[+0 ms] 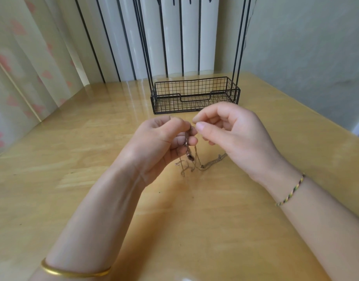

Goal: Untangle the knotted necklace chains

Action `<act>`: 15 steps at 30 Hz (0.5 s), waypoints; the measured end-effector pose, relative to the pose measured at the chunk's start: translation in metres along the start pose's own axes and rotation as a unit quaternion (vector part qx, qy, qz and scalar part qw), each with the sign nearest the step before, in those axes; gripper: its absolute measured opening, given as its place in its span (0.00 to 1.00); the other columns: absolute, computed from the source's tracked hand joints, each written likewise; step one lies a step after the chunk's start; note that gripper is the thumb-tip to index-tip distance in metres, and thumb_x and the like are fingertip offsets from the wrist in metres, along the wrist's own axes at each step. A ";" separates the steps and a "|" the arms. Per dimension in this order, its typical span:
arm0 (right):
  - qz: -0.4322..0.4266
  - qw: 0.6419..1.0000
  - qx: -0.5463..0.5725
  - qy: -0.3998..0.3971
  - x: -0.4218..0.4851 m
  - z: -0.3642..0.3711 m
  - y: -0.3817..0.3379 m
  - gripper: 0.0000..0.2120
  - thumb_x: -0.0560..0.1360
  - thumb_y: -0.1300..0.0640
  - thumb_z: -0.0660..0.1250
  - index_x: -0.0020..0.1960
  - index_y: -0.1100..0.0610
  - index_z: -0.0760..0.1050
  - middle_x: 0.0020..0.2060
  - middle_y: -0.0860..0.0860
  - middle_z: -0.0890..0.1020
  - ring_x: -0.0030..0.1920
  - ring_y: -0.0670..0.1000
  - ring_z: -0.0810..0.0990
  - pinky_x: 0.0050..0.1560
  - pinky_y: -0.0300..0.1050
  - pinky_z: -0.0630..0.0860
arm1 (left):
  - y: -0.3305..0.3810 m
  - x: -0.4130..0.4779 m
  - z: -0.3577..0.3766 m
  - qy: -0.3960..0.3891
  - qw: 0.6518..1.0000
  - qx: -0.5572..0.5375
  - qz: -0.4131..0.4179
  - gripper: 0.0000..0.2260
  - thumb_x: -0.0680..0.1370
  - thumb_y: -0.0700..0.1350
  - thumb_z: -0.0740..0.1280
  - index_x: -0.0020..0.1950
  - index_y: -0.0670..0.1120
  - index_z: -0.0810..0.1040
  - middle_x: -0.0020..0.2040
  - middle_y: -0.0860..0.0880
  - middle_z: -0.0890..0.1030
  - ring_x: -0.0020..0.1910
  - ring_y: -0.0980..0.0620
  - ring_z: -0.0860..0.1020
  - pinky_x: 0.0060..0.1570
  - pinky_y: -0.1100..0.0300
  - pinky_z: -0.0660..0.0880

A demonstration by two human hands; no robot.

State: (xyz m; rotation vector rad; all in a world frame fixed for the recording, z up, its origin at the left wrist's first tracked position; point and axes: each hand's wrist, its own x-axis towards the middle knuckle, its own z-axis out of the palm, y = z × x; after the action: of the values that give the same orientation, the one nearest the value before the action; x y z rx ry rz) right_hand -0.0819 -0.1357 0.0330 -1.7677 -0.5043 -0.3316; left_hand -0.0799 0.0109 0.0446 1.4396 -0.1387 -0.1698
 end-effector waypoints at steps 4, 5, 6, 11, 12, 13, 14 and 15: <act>-0.005 0.999 -0.035 0.013 -0.002 0.002 -0.003 0.04 0.71 0.65 0.71 0.43 0.57 0.79 0.34 0.48 0.82 0.36 0.41 0.79 0.42 0.42 0.77 | 0.000 0.000 -0.001 0.006 1.000 0.001 0.003 0.06 0.77 0.37 0.63 0.41 0.41 0.77 0.31 0.47 0.80 0.31 0.55 0.80 0.30 0.67 0.73; -0.004 0.999 -0.040 0.019 -0.002 0.003 -0.003 0.04 0.70 0.65 0.71 0.43 0.57 0.79 0.35 0.49 0.82 0.37 0.43 0.80 0.43 0.45 0.78 | -0.001 0.000 -0.001 0.009 1.000 0.001 0.006 0.05 0.77 0.36 0.64 0.41 0.42 0.76 0.31 0.47 0.81 0.32 0.55 0.80 0.30 0.67 0.73; -0.003 0.999 -0.046 0.025 -0.002 0.003 -0.003 0.04 0.70 0.64 0.72 0.43 0.57 0.79 0.36 0.50 0.82 0.38 0.45 0.81 0.43 0.46 0.78 | -0.001 0.000 -0.001 0.012 1.000 0.000 0.009 0.05 0.77 0.36 0.64 0.41 0.42 0.76 0.31 0.47 0.81 0.32 0.54 0.81 0.30 0.67 0.73; -0.020 0.989 -0.139 0.050 0.000 0.004 0.004 0.05 0.68 0.63 0.73 0.41 0.54 0.80 0.38 0.48 0.80 0.38 0.45 0.78 0.37 0.30 0.71 | -0.002 -0.001 -0.001 0.022 0.999 0.006 0.030 0.06 0.76 0.35 0.65 0.40 0.42 0.75 0.33 0.46 0.81 0.35 0.52 0.82 0.30 0.66 0.74; -0.028 0.986 -0.159 0.051 0.000 0.003 0.004 0.05 0.68 0.63 0.73 0.40 0.54 0.80 0.38 0.47 0.80 0.38 0.45 0.77 0.37 0.29 0.70 | -0.002 -0.001 -0.001 0.019 0.999 0.008 0.031 0.06 0.76 0.35 0.65 0.40 0.42 0.75 0.34 0.45 0.82 0.35 0.51 0.83 0.31 0.66 0.75; -0.037 0.983 -0.174 0.053 0.000 0.003 0.004 0.04 0.69 0.63 0.73 0.40 0.55 0.80 0.38 0.47 0.80 0.38 0.44 0.76 0.37 0.29 0.69 | -0.002 -0.001 0.000 0.015 0.999 0.010 0.033 0.06 0.77 0.35 0.65 0.40 0.42 0.75 0.34 0.45 0.82 0.36 0.51 0.83 0.31 0.66 0.75; -0.046 0.980 -0.185 0.057 0.000 0.003 0.005 0.04 0.69 0.63 0.72 0.40 0.55 0.80 0.38 0.47 0.79 0.38 0.44 0.76 0.38 0.30 0.69 | -0.002 -0.001 0.000 0.012 0.999 0.011 0.034 0.07 0.77 0.35 0.65 0.40 0.42 0.75 0.35 0.44 0.83 0.37 0.51 0.83 0.32 0.66 0.75; -0.054 0.978 -0.195 0.060 0.000 0.002 0.006 0.04 0.70 0.63 0.72 0.40 0.55 0.80 0.38 0.47 0.79 0.38 0.44 0.76 0.38 0.31 0.69 | -0.003 -0.001 0.001 0.009 0.999 0.012 0.035 0.07 0.77 0.35 0.65 0.39 0.42 0.75 0.35 0.44 0.83 0.38 0.51 0.83 0.33 0.66 0.75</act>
State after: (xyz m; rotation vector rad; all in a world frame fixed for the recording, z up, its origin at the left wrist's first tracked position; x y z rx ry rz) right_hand -0.0787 -0.1348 0.0273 -2.0852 -0.4716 -0.6461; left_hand -0.0814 0.0100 0.0422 1.4579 -0.1759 -0.0982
